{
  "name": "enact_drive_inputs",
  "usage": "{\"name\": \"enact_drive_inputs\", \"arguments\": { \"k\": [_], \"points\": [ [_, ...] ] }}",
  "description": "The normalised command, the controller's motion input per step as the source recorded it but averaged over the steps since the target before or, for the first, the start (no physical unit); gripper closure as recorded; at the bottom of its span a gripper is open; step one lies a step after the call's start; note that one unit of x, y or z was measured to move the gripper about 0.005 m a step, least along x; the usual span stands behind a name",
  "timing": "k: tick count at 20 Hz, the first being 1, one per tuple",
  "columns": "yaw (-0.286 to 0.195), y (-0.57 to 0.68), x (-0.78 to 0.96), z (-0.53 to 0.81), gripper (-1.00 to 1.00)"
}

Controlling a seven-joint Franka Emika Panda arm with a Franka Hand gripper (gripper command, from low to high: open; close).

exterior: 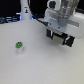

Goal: Open the kcup holder, insert the kcup into the holder, and close the kcup holder

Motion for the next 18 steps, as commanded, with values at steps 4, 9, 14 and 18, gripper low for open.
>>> {"name": "enact_drive_inputs", "arguments": {
  "k": [4, 9, 14, 18],
  "points": [
    [-0.067, -0.03, 0.39, 0.16, -1.0],
    [-0.09, -0.06, 0.33, 0.16, -1.0],
    [-0.131, -0.27, 0.14, 0.38, -1.0],
    [-0.188, -0.53, 0.04, 0.39, -1.0]
  ]
}}
